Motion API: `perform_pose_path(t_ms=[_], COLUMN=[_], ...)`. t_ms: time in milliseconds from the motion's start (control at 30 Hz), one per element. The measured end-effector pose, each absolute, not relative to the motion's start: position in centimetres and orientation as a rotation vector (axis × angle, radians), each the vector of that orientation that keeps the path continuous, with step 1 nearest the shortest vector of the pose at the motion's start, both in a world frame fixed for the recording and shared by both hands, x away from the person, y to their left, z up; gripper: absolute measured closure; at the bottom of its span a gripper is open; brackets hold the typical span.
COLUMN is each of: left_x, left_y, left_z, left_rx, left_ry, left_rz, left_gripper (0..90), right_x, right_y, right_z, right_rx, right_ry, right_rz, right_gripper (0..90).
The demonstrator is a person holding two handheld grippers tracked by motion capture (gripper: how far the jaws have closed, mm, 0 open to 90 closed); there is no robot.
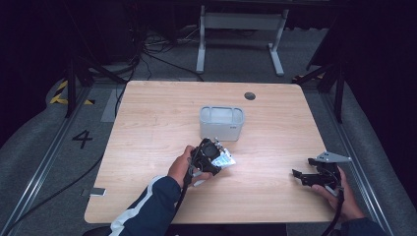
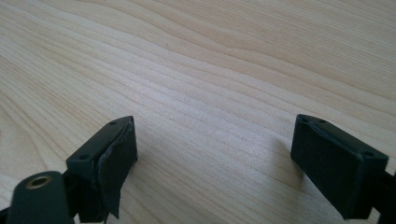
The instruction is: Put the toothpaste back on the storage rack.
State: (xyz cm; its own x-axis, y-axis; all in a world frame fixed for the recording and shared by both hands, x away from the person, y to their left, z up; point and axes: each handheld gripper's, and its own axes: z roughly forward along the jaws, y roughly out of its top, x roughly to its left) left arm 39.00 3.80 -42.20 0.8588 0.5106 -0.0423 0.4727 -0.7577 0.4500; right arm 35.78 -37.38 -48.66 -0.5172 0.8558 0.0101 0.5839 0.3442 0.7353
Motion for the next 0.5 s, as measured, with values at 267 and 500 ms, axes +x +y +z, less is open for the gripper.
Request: perform_pose_path(t_ms=[267,500], left_x=[39.0,38.6], left_y=[5.7,6.6], left_z=[-40.5,-39.0], left_rx=[2.474,2.394], left_ry=[0.718,0.7], left_rz=[0.14,0.186], left_gripper=[62.1,63.7], right_x=[35.8,35.8], right_y=[-37.4,-37.4], right_z=[-48.7,-48.7], right_rx=[1.268,1.268], right_ry=[2.234,2.234], right_rz=[0.988,0.988], right_gripper=[14.9,14.9])
